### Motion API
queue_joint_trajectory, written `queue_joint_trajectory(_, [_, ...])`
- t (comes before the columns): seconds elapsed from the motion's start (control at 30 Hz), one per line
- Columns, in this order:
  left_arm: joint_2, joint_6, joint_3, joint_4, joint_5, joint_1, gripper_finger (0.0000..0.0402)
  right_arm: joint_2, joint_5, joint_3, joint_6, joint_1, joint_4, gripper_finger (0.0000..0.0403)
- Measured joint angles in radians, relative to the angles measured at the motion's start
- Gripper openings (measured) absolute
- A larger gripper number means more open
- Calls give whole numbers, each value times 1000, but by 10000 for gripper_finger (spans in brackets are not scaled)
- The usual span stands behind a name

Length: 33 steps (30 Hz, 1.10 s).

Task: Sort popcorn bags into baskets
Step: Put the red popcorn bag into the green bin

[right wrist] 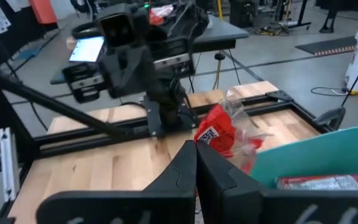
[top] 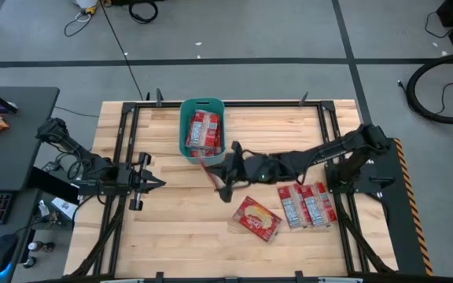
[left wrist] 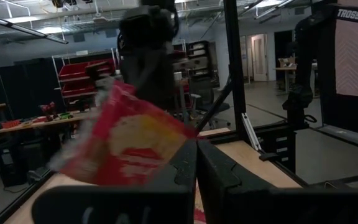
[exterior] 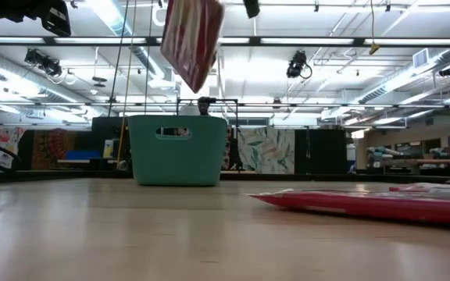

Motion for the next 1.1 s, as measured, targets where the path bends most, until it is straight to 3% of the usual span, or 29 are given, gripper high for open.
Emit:
queue_joint_trajectory(0.63, [0, 0, 0, 0, 0, 0, 13, 2, -258, 0, -125, -293, 245, 5])
queue_joint_trajectory(1.1, [0, 2, 1, -9, -8, 0, 13, 241, -387, 1, -61, -453, 600, 5])
